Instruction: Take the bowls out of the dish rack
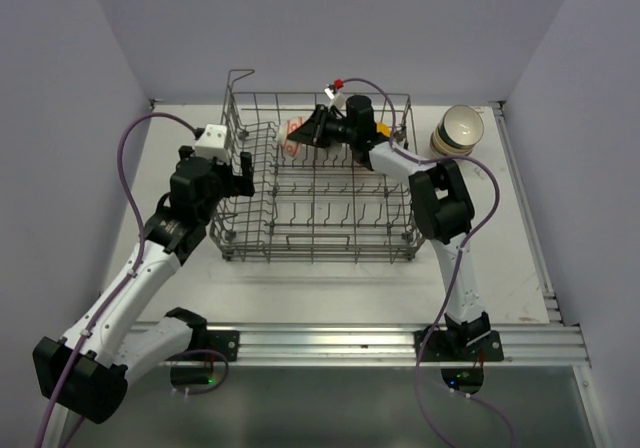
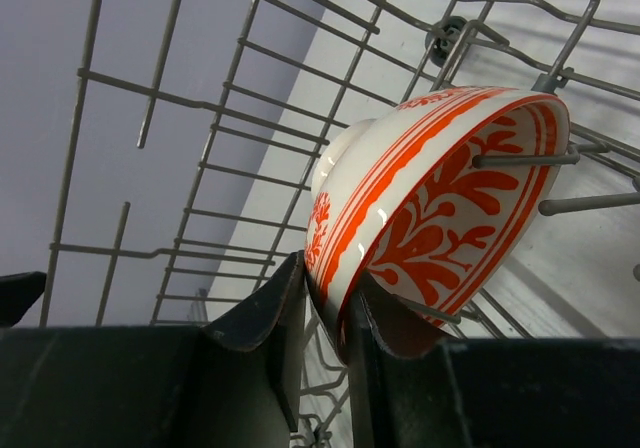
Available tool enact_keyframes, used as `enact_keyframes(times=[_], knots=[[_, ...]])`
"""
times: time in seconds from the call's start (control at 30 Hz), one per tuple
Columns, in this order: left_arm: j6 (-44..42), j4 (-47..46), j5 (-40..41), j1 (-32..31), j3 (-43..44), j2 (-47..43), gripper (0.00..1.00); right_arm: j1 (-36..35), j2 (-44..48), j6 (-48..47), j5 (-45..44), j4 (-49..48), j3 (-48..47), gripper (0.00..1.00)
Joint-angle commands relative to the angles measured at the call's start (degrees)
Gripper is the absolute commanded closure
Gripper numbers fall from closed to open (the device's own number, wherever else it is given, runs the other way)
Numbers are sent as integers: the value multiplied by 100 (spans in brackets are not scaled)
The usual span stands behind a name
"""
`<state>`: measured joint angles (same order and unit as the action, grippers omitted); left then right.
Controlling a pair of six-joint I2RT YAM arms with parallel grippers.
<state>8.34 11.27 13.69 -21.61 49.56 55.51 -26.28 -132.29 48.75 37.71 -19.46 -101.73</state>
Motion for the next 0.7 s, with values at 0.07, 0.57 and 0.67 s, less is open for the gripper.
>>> enact_keyframes(times=[0.07, 0.57, 0.67], knots=[[-78, -151, -33, 34, 10, 22, 0, -9, -77, 679, 456, -1137, 48, 95], [-78, -142, -42, 34, 1, 48, 0, -9, 212, 1232, 895, -1893, -66, 100], [-78, -142, -33, 34, 1, 57, 0, 0, 326, 1225, 913, -1773, -145, 100]])
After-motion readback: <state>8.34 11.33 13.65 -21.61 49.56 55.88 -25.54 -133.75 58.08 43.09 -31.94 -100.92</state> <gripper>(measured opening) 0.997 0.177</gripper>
